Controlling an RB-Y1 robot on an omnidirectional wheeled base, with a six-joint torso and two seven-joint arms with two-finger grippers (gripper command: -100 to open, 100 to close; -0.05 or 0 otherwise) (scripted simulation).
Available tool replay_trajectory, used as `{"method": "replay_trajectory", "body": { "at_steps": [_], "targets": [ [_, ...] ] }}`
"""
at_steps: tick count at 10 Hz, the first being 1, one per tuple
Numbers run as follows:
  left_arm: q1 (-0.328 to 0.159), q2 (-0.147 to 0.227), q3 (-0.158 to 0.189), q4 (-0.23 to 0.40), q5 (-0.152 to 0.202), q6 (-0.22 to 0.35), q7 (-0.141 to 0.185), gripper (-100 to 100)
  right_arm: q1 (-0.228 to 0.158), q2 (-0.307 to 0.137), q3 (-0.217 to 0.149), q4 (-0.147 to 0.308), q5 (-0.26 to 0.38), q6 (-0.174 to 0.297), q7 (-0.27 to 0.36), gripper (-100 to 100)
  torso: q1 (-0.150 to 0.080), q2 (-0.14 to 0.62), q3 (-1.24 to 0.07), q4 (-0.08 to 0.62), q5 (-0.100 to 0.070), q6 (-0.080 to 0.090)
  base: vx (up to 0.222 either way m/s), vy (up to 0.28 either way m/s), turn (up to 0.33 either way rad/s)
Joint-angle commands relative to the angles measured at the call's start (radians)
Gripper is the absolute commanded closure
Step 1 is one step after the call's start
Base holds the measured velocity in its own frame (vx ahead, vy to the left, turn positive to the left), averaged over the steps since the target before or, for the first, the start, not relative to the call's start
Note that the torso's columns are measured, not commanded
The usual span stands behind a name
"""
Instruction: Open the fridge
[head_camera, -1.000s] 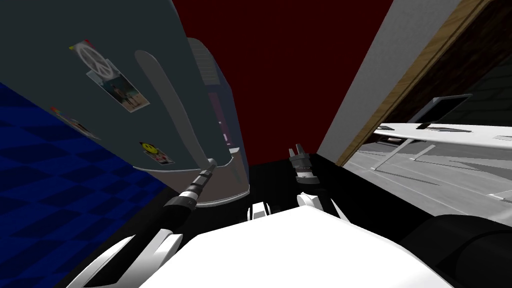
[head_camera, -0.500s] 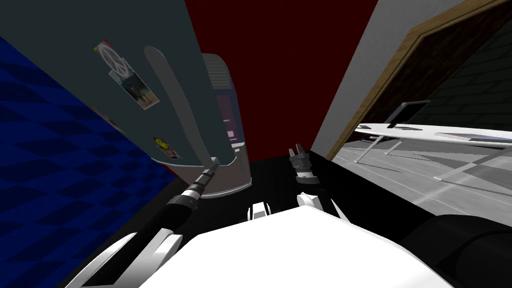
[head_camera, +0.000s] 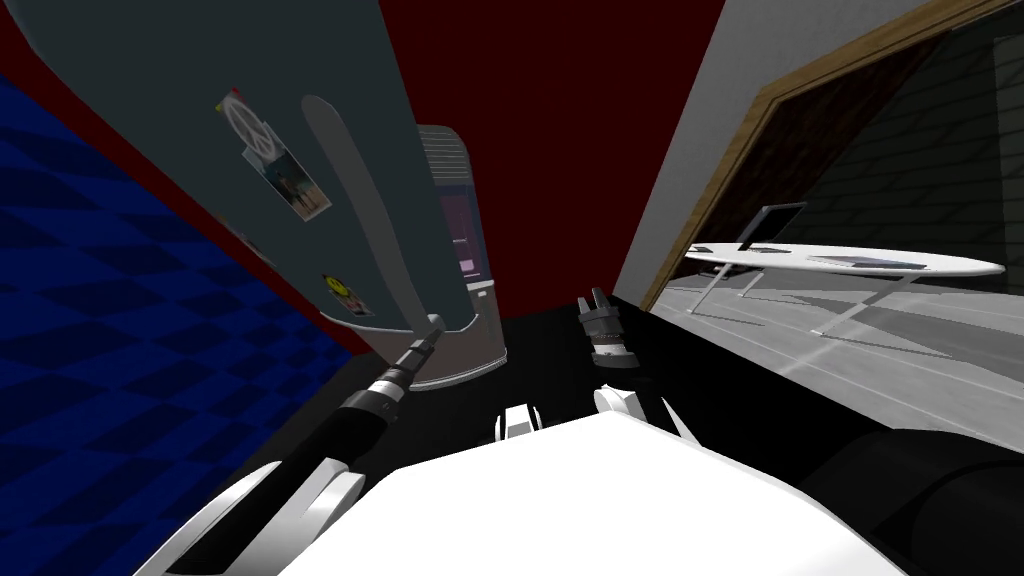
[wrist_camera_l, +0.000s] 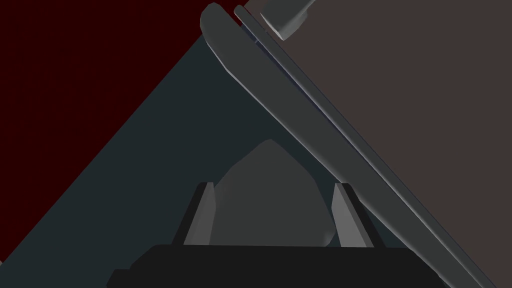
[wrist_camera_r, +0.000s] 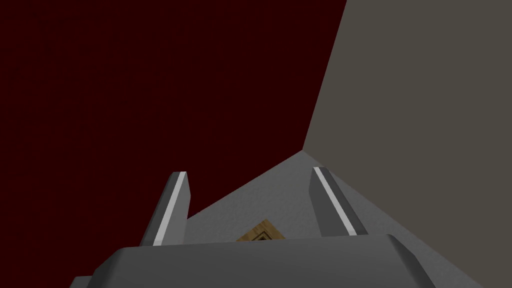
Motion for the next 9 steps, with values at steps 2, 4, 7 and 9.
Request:
{"method": "replay_trajectory", "body": {
  "at_steps": [2,4,7,9],
  "targets": [
    [-0.014,0.041,-0.009,0.0,0.031,-0.025,-0.006,100,0.0,0.0,0.0,0.0,0.0,0.0,0.0,0,0.004,0.001,0.0,0.0,0.001,0.0,-0.237,0.235,-0.108],
    [-0.021,0.08,-0.022,0.002,0.06,-0.051,-0.011,100,0.0,0.0,0.0,0.0,0.0,0.0,0.0,0,0.003,-0.009,-0.008,0.001,-0.002,-0.002,-0.18,0.227,-0.101],
    [-0.028,0.118,-0.035,0.004,0.09,-0.076,-0.016,100,0.0,0.0,0.0,0.0,0.0,0.0,0.0,0,0.006,-0.005,-0.006,0.002,-0.001,-0.003,-0.213,0.212,-0.096],
    [-0.031,0.138,-0.041,0.005,0.105,-0.088,-0.019,100,0.0,0.0,0.0,0.0,0.0,0.0,0.0,0,0.001,-0.006,-0.006,0.002,-0.002,-0.002,-0.165,0.2,-0.079]
  ]
}}
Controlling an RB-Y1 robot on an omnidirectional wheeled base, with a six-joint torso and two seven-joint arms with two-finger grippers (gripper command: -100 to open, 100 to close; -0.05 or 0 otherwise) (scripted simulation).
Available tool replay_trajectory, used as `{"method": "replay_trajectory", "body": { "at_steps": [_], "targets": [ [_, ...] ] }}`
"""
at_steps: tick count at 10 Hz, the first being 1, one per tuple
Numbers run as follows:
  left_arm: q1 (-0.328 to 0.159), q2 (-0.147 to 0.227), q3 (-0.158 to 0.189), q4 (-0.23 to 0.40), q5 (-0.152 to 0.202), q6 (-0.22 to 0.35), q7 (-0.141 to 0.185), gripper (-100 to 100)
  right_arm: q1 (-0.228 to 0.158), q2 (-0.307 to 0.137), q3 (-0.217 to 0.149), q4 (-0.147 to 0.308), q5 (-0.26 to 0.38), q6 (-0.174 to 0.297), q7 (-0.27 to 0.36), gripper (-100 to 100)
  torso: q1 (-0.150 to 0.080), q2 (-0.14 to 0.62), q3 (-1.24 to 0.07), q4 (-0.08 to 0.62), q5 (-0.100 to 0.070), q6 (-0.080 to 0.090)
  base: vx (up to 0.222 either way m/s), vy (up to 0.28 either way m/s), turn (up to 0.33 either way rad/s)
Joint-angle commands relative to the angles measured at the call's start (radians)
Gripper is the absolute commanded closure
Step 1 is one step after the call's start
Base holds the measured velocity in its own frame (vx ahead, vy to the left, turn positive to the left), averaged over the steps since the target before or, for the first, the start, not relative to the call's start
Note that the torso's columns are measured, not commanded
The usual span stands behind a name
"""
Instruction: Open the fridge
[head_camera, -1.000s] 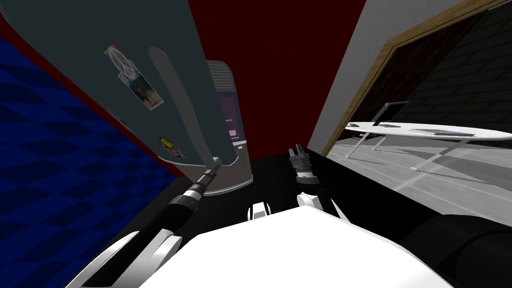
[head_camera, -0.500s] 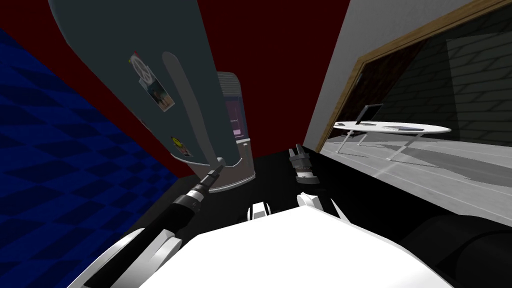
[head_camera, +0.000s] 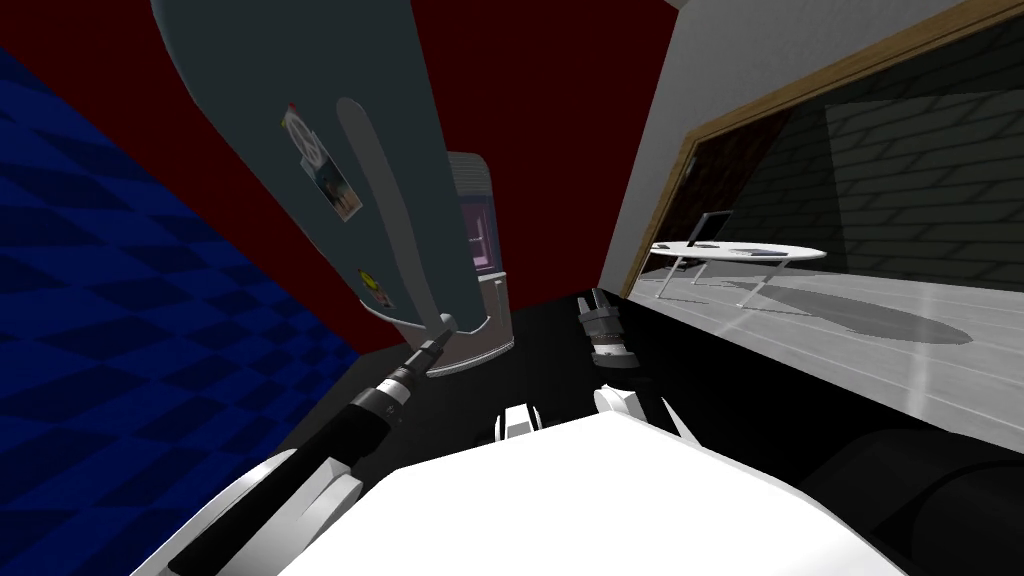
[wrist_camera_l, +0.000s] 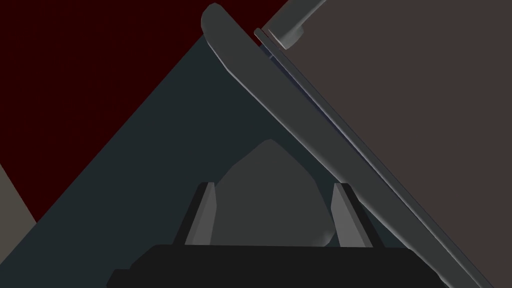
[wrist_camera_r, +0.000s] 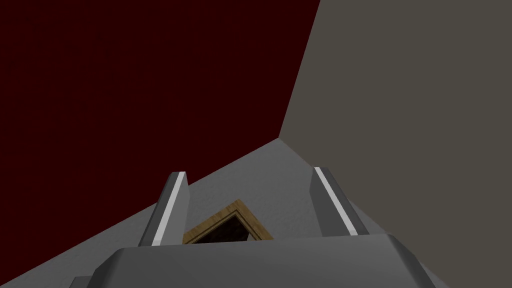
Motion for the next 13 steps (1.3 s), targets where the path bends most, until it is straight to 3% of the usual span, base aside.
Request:
{"method": "replay_trajectory", "body": {
  "at_steps": [1,4,13],
  "targets": [
    [-0.009,0.019,0.007,-0.002,0.014,-0.025,-0.003,100,0.0,0.0,0.0,0.0,0.0,0.0,0.0,0,-0.001,0.0,0.0,0.0,0.0,0.001,-0.162,0.146,-0.042],
    [-0.011,0.052,-0.017,0.004,0.035,-0.042,-0.009,100,0.0,0.0,0.0,0.0,0.0,0.0,0.0,0,-0.01,0.0,0.002,-0.003,0.0,0.003,-0.128,0.156,-0.083],
    [-0.039,0.145,-0.059,0.007,0.092,-0.114,-0.023,100,0.0,0.0,0.0,0.0,0.0,0.0,0.0,0,0.003,-0.004,-0.003,-0.001,0.001,0.0,-0.134,0.224,-0.101]
  ]
}}
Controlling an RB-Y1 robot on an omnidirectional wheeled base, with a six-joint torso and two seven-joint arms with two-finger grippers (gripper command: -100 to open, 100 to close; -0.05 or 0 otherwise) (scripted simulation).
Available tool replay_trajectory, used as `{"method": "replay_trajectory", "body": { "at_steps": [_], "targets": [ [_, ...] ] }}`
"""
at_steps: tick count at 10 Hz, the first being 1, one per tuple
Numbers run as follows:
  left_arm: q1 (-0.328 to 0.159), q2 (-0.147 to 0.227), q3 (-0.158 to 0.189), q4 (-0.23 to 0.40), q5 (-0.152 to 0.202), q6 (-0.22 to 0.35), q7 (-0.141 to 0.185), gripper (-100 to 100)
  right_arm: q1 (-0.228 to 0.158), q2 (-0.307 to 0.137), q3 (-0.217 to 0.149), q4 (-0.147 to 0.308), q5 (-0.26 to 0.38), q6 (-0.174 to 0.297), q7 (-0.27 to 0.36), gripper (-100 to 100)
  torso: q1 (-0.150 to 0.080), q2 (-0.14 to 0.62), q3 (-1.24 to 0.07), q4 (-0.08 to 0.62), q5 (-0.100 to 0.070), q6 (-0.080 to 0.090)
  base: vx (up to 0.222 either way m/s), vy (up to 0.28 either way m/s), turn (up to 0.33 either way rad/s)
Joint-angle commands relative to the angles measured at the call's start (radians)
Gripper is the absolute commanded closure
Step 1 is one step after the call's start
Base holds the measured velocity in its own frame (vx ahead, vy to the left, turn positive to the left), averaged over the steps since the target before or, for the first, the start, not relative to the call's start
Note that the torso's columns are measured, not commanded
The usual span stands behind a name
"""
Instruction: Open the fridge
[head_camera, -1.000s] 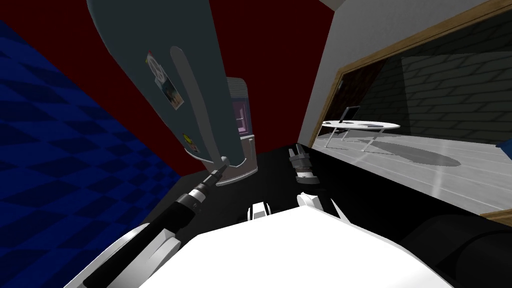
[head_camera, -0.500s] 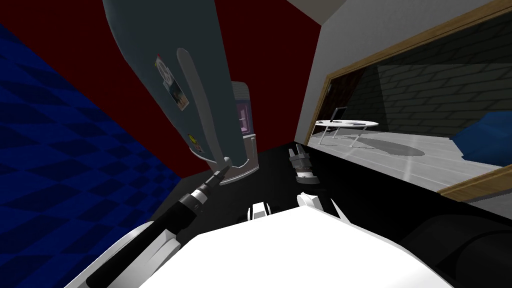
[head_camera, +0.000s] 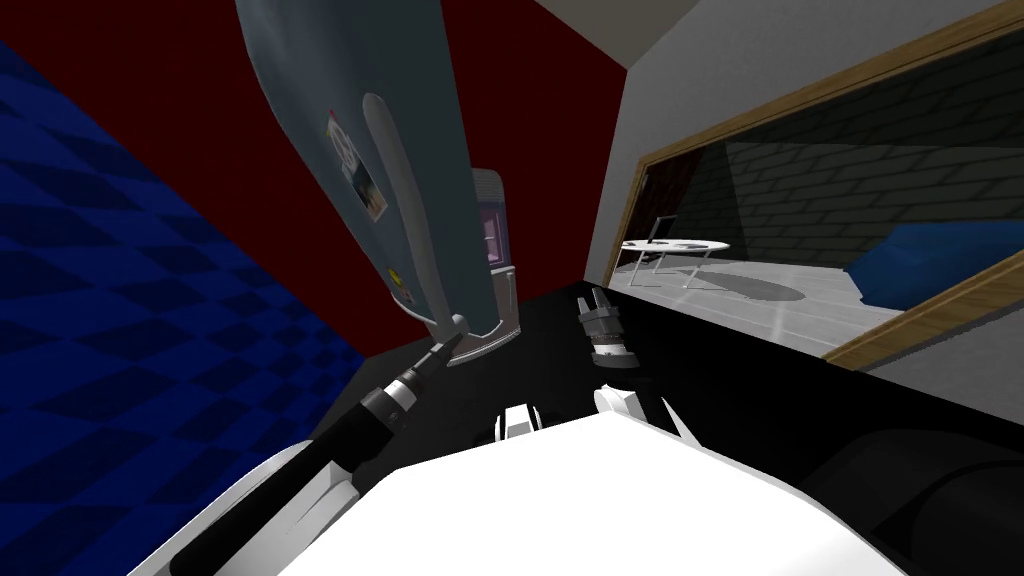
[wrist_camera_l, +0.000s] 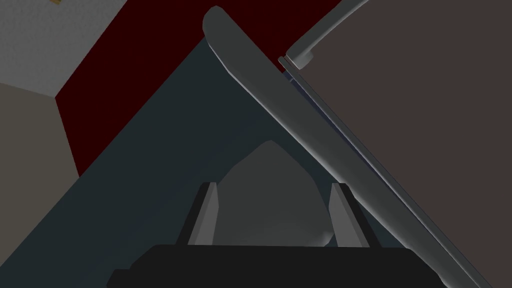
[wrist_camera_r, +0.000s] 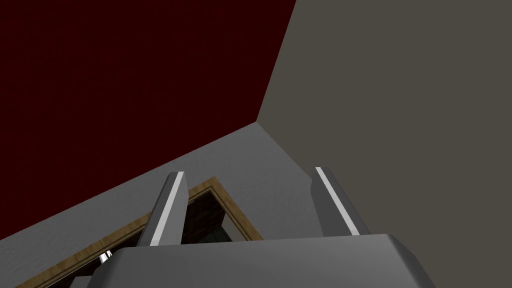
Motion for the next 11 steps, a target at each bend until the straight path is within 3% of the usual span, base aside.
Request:
{"method": "replay_trajectory", "body": {
  "at_steps": [1,4,5,7,11],
  "targets": [
    [-0.015,0.018,0.01,-0.001,0.01,-0.022,-0.003,100,0.0,0.0,0.0,0.0,0.0,0.0,0.0,0,-0.001,0.0,-0.001,0.0,-0.001,0.001,-0.113,0.174,-0.065],
    [-0.027,0.055,-0.007,0.0,0.033,-0.051,-0.009,100,0.0,0.0,0.0,0.0,0.0,0.0,0.0,0,-0.003,0.001,0.0,0.001,-0.001,0.001,-0.134,0.22,-0.086],
    [-0.037,0.088,0.021,-0.001,0.081,-0.022,0.008,-100,0.0,0.0,0.0,0.0,0.0,0.0,0.0,0,0.002,0.002,0.0,0.001,0.0,0.001,-0.084,0.108,0.017],
    [-0.056,0.126,0.064,-0.007,0.135,-0.009,0.023,-100,0.0,0.0,0.0,0.0,0.0,0.0,0.0,0,-0.022,0.0,0.002,-0.005,-0.004,0.004,0.005,-0.076,0.084],
    [-0.093,0.201,0.15,-0.019,0.238,0.016,0.052,-100,0.0,0.0,0.0,0.0,0.0,0.0,0.0,0,-0.012,0.016,0.01,0.005,-0.005,0.003,-0.002,-0.072,0.026]
  ]
}}
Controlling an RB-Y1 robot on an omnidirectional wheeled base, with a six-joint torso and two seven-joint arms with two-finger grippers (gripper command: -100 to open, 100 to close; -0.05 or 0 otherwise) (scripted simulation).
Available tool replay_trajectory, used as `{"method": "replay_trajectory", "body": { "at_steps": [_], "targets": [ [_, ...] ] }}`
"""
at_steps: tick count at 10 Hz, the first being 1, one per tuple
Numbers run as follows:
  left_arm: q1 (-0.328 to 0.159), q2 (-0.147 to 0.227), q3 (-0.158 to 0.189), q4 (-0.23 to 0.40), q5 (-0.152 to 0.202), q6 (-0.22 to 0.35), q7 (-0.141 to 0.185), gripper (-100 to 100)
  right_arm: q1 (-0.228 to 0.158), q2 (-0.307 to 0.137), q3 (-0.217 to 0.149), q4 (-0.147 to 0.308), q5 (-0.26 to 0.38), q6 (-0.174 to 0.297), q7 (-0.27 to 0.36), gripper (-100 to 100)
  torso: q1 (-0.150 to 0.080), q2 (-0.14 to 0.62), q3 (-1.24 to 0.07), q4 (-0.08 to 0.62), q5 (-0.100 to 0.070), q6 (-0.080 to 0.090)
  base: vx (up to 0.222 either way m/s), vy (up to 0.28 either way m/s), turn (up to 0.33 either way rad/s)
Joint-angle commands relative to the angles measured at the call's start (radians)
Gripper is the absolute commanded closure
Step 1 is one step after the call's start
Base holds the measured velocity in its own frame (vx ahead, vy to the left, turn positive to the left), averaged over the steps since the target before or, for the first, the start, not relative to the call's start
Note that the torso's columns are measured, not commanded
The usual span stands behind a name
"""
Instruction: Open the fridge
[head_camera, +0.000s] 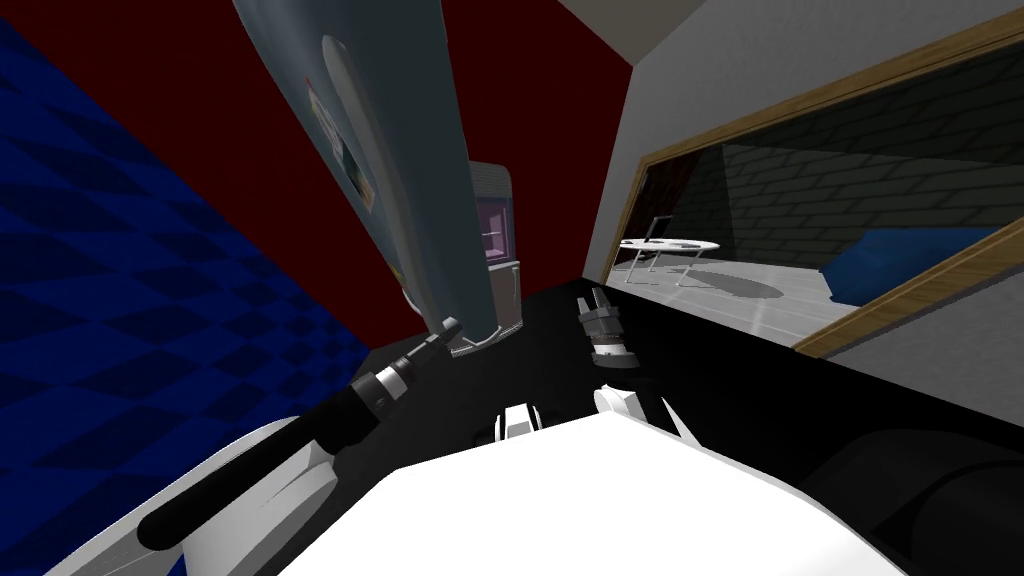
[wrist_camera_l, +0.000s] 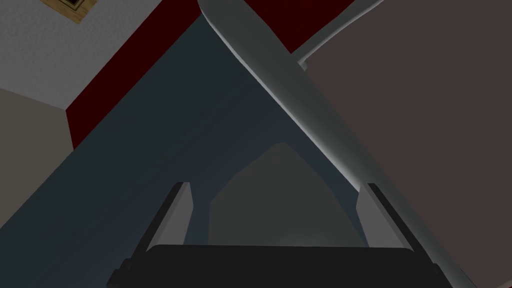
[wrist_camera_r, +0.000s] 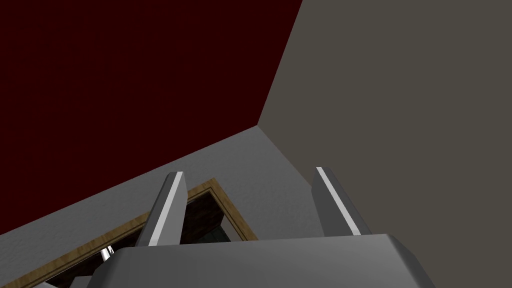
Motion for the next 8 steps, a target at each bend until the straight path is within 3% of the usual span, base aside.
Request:
{"method": "replay_trajectory", "body": {
  "at_steps": [1,5,6,8],
  "targets": [
    [-0.038,0.046,0.067,-0.018,0.067,0.017,0.021,-100,0.0,0.0,0.0,0.0,0.0,0.0,0.0,0,0.002,0.003,-0.002,0.005,-0.002,-0.002,-0.017,-0.041,0.027],
    [-0.038,0.046,0.067,-0.018,0.067,0.017,0.021,-100,0.0,0.0,0.0,0.0,0.0,0.0,0.0,0,-0.002,0.004,-0.002,0.008,-0.003,-0.001,-0.005,-0.001,0.008],
    [-0.047,0.064,0.089,-0.021,0.093,0.023,0.028,-100,0.0,0.0,0.0,0.0,0.0,0.0,0.0,0,-0.003,0.004,-0.003,0.008,-0.004,-0.001,-0.014,-0.018,0.017],
    [-0.047,0.064,0.089,-0.021,0.093,0.023,0.028,-100,0.0,0.0,0.0,0.0,0.0,0.0,0.0,0,-0.004,0.004,-0.005,0.011,-0.006,-0.002,-0.005,-0.015,0.009]
  ]
}}
